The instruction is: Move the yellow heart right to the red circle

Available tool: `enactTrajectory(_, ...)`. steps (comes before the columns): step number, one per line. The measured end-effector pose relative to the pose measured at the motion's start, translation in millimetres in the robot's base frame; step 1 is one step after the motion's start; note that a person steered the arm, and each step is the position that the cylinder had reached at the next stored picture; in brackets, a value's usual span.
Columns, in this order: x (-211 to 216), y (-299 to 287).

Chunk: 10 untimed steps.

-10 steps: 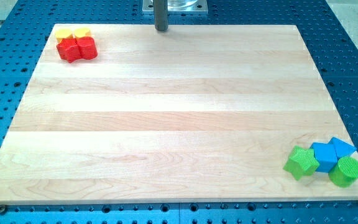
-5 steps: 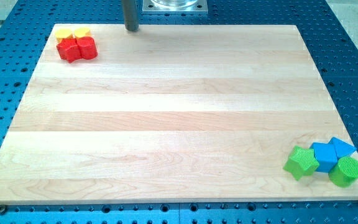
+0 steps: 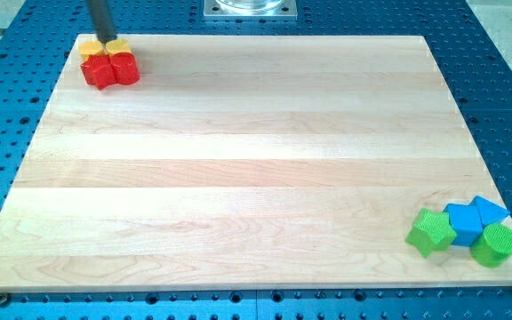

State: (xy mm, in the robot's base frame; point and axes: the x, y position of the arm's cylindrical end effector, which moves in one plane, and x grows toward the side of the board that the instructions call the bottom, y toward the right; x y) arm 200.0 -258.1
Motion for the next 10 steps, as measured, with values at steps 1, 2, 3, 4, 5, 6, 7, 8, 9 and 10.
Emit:
enactTrajectory(1, 16, -46)
enactTrajectory(2, 17, -46)
enactTrajectory(3, 20, -28)
enactTrajectory(4, 20, -28)
enactTrajectory(5, 20, -21)
enactTrajectory(6, 20, -16)
enactTrajectory(7, 45, -13)
enactTrajectory(8, 90, -13)
enactTrajectory(9, 91, -13)
enactTrajectory(10, 88, 7)
